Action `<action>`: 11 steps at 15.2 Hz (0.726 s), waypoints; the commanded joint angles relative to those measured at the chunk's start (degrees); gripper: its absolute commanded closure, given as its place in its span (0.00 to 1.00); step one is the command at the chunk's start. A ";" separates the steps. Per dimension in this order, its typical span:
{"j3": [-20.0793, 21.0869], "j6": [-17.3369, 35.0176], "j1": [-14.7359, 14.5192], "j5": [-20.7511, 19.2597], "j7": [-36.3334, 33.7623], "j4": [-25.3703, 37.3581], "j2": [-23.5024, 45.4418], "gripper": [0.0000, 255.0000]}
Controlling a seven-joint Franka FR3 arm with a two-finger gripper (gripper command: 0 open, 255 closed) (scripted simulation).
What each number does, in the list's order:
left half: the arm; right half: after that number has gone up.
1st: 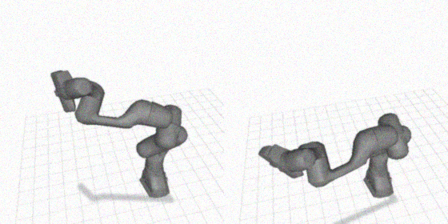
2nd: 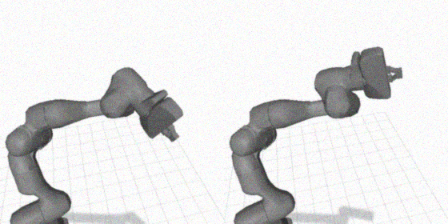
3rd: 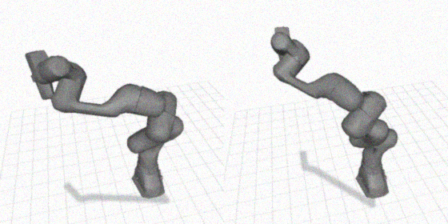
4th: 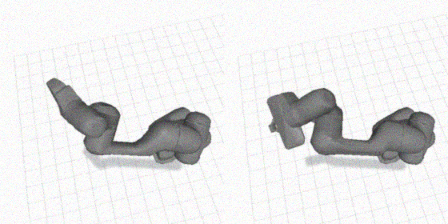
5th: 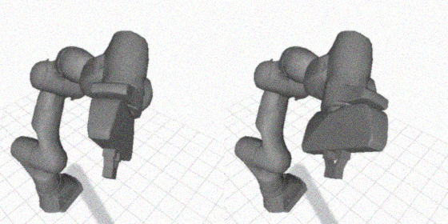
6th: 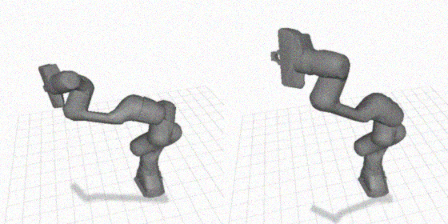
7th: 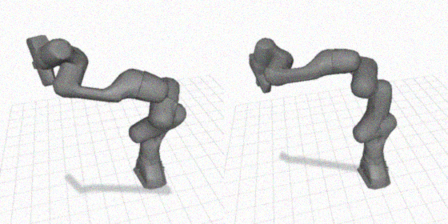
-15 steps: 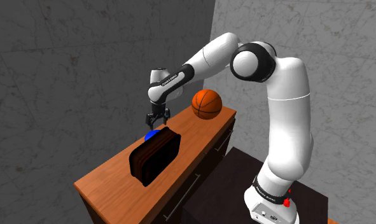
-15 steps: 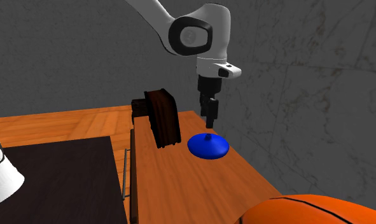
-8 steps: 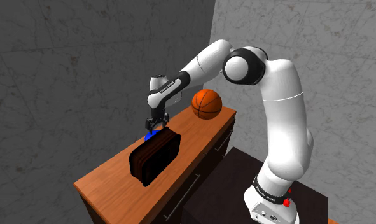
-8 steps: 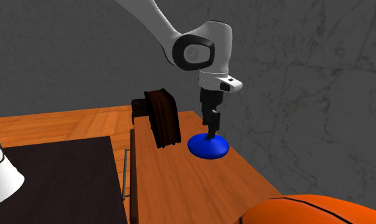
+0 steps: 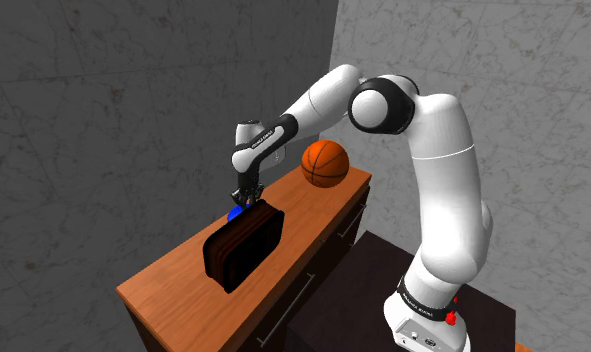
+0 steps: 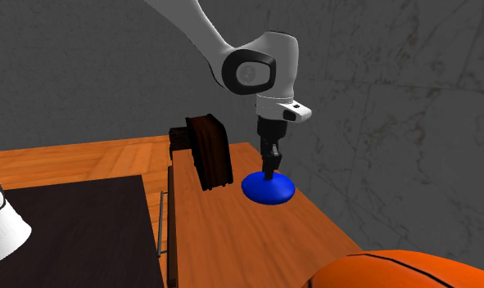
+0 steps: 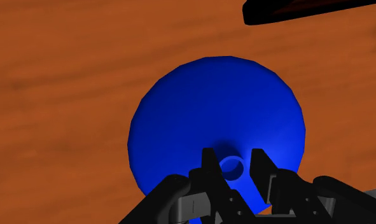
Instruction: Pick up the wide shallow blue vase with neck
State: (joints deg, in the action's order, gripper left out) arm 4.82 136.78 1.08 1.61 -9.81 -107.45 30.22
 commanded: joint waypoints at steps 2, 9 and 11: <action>0.00 0.00 0.00 0.00 0.00 0.00 0.06 1.00; 0.11 -2.83 0.09 0.13 -0.08 0.15 -2.62 1.00; 0.15 -3.99 0.13 0.18 -0.11 0.32 -3.62 1.00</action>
State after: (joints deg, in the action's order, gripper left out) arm 4.94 133.49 1.19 1.77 -9.90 -107.33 27.10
